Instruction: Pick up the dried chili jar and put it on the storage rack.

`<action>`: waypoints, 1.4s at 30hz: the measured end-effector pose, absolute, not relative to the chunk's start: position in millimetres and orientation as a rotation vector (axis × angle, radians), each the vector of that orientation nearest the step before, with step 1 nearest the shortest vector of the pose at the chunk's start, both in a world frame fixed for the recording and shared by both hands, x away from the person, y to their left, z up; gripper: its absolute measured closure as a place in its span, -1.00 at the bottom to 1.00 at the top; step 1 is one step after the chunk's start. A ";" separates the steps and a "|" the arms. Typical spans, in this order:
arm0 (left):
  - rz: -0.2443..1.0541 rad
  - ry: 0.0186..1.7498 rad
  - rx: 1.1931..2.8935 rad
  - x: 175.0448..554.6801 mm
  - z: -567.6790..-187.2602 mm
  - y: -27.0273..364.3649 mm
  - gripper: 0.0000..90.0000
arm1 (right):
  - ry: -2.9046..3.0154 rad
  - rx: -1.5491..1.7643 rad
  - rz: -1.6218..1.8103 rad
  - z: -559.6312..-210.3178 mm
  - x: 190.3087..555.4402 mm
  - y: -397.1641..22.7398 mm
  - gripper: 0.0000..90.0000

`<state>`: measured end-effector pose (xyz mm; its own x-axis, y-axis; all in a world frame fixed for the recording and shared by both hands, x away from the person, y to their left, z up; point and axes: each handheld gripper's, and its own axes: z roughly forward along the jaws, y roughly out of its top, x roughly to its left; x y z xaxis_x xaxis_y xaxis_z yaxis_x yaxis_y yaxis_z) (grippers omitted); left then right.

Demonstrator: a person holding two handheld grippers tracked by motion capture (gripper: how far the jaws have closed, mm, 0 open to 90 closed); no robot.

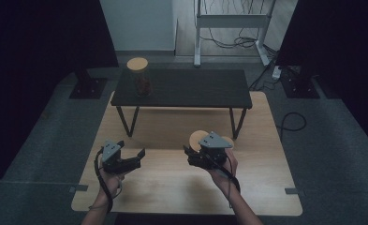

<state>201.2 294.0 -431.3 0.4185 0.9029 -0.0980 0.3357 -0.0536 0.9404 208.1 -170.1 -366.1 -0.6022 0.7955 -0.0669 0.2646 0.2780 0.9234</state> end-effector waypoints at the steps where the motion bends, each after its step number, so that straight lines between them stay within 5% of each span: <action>1: 0.669 1.112 1.615 201.2 -431.4 293.8 -0.90 | 2.020 0.946 1.308 -364.5 208.8 -170.0 -0.43; 42: 0.676 1.112 1.607 200.5 -430.4 296.6 -0.90 | 1.973 0.896 1.295 -314.9 241.2 -163.6 -0.43</action>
